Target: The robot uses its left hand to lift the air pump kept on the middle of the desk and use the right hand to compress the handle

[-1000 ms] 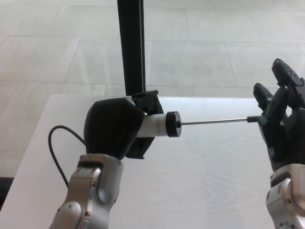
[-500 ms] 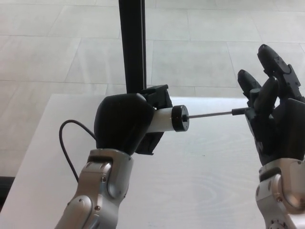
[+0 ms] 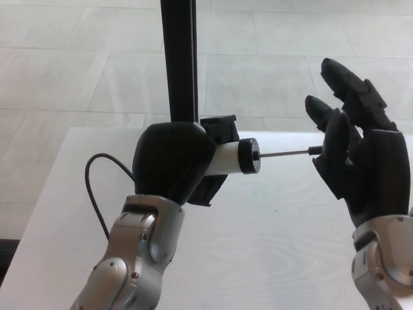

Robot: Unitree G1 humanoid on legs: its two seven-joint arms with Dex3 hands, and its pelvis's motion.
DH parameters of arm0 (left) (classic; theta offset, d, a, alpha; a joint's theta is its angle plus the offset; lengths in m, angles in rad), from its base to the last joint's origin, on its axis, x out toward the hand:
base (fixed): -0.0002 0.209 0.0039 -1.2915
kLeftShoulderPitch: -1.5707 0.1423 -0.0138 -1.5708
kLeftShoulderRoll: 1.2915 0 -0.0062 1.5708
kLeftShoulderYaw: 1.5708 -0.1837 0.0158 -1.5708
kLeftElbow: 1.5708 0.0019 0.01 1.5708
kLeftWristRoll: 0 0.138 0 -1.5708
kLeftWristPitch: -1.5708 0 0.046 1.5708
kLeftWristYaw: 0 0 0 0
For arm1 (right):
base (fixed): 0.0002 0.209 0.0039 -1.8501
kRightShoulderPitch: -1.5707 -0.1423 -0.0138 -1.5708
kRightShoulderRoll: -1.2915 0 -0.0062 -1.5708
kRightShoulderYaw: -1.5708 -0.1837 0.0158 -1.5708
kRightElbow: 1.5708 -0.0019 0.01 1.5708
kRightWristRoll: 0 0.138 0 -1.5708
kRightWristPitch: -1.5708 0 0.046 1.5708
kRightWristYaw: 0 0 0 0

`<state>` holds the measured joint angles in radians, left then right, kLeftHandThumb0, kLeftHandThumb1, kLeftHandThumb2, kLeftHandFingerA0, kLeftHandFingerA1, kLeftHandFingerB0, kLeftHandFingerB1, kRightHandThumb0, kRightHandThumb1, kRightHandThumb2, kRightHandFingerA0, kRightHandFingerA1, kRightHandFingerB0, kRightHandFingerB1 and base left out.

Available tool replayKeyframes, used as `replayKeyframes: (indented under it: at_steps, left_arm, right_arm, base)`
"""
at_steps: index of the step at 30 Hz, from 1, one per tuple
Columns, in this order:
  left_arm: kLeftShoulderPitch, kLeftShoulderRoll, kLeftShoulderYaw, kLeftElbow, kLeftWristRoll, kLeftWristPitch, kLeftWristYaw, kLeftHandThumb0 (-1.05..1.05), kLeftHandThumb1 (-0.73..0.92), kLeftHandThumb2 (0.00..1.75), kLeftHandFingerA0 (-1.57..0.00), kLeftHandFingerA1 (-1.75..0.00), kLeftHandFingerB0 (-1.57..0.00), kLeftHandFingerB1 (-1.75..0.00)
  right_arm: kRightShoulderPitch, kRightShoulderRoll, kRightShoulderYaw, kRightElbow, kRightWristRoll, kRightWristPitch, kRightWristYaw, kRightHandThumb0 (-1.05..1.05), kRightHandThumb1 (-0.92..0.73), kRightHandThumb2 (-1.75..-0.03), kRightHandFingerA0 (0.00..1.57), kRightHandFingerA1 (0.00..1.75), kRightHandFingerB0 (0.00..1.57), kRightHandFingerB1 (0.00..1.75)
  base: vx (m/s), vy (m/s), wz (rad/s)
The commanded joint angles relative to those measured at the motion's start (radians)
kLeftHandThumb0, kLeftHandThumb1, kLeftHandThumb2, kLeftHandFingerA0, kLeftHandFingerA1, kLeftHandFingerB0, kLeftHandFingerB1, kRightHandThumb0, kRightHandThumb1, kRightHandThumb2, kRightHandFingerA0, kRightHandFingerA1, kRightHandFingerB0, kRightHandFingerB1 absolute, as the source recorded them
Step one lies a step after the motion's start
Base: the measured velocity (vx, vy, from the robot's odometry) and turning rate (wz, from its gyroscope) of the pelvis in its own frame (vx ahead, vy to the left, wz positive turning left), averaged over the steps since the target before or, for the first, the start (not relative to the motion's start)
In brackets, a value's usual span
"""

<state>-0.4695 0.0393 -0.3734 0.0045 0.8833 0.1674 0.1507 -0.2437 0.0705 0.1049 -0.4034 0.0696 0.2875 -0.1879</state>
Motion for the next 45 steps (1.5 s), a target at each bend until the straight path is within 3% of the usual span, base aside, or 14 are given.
replayKeyframes:
  at_steps: [1,7,8,17,18,23,26,34,35,37,42,43,44,45]
  left_arm:
    - [-0.04,0.006,-0.011,0.007,0.017,0.021,-0.004,-0.21,0.4,1.29,-0.95,-1.75,-0.79,-1.53]
    - [-0.074,-0.025,-0.025,0.012,0.018,0.058,-0.018,-0.22,0.47,1.21,-0.97,-1.73,-0.81,-1.38]
    - [-0.079,-0.033,-0.029,0.011,0.021,0.068,-0.019,-0.23,0.5,1.2,-1.24,-1.34,-0.95,-1.09]
    - [-0.113,-0.074,-0.078,0.018,0.064,0.128,-0.03,-0.18,0.48,1.19,-1.03,-1.54,-0.9,-1.14]
    - [-0.118,-0.08,-0.082,0.022,0.061,0.134,-0.034,-0.16,0.52,1.16,-1.21,-1.26,-0.95,-1.02]
    - [-0.119,-0.085,-0.088,0.027,0.064,0.139,-0.02,-0.18,0.47,1.1,-1.13,-1.25,-0.94,-0.96]
    - [-0.118,-0.109,-0.095,0.039,0.053,0.148,-0.014,-0.23,0.52,0.76,-1.03,-1.65,-0.9,-1.08]
    - [-0.154,-0.068,-0.134,0.093,0.092,0.126,0.004,-0.29,0.58,0.6,-1.02,-1.17,-0.86,-0.76]
    - [-0.158,-0.066,-0.137,0.098,0.096,0.132,0.004,-0.28,0.58,0.62,-1.0,-1.29,-0.84,-0.75]
    - [-0.169,-0.055,-0.146,0.102,0.102,0.144,-0.027,-0.32,0.63,0.6,-1.0,-1.3,-0.83,-0.69]
    - [-0.17,-0.045,-0.168,0.108,0.121,0.158,-0.028,-0.29,0.59,0.72,-1.04,-1.57,-0.84,-0.75]
    - [-0.168,-0.048,-0.169,0.111,0.126,0.162,-0.012,-0.23,0.52,0.93,-1.0,-1.7,-0.83,-1.15]
    - [-0.16,-0.045,-0.172,0.111,0.128,0.162,-0.008,-0.18,0.48,1.08,-0.96,-1.75,-0.8,-1.41]
    - [-0.148,-0.037,-0.17,0.104,0.121,0.154,-0.007,-0.19,0.54,1.05,-0.94,-1.75,-0.83,-1.35]
  right_arm:
    - [0.013,-0.025,0.031,-0.002,-0.068,0.027,0.016,-0.71,-0.92,-0.83,0.21,0.38,0.24,0.36]
    - [-0.004,-0.003,0.037,0.001,-0.087,0.019,0.001,-0.76,-0.92,-0.78,0.15,0.39,0.23,0.38]
    - [-0.009,0.002,0.038,0.004,-0.091,0.015,-0.002,-0.77,-0.92,-0.78,0.16,0.38,0.24,0.37]
    - [-0.061,0.056,0.034,0.007,-0.123,0.007,-0.036,-0.79,-0.92,-0.78,0.15,0.41,0.24,0.38]
    - [-0.064,0.06,0.036,0.003,-0.137,0.012,-0.043,-0.77,-0.92,-0.81,0.14,0.41,0.22,0.39]
    - [-0.073,0.077,0.032,0.009,-0.14,-0.003,-0.04,-0.76,-0.92,-0.83,0.13,0.4,0.19,0.38]
    - [-0.09,0.101,0.036,0.014,-0.136,-0.016,-0.042,-0.77,-0.92,-0.82,0.15,0.43,0.19,0.38]
    - [-0.107,0.096,0.042,0.001,-0.153,0.001,-0.021,-0.85,-0.92,-0.78,0.11,0.43,0.18,0.37]
    - [-0.104,0.083,0.041,-0.003,-0.144,-0.001,0.0,-0.35,-0.53,-1.14,0.01,0.52,0.0,0.49]
    - [-0.105,0.08,0.036,0.0,-0.141,0.003,0.004,-0.36,-0.52,-1.14,0.01,0.52,0.0,0.49]
    - [-0.088,0.07,0.011,0.011,-0.116,0.005,0.025,-0.36,-0.53,-1.15,0.0,0.52,0.0,0.49]
    - [-0.084,0.065,0.004,0.012,-0.113,-0.001,0.032,-0.36,-0.54,-1.15,0.0,0.52,0.0,0.49]
    - [-0.073,0.061,-0.01,-0.001,-0.105,0.005,0.037,-0.84,-0.92,-0.8,0.08,0.39,0.14,0.37]
    - [-0.071,0.056,-0.029,-0.012,-0.101,0.005,0.037,-0.82,-0.92,-0.87,0.07,0.4,0.13,0.39]
  base:
    - [0.0,0.0,0.0]
    - [0.0,0.0,0.0]
    - [0.0,0.0,0.0]
    - [0.0,0.0,0.0]
    - [0.0,0.0,0.0]
    - [0.0,0.0,0.0]
    - [0.0,0.0,0.0]
    - [0.0,0.0,0.0]
    - [0.0,0.0,0.0]
    - [0.0,0.0,0.0]
    - [0.0,0.0,0.0]
    - [0.0,0.0,0.0]
    - [0.0,0.0,0.0]
    - [0.0,0.0,0.0]
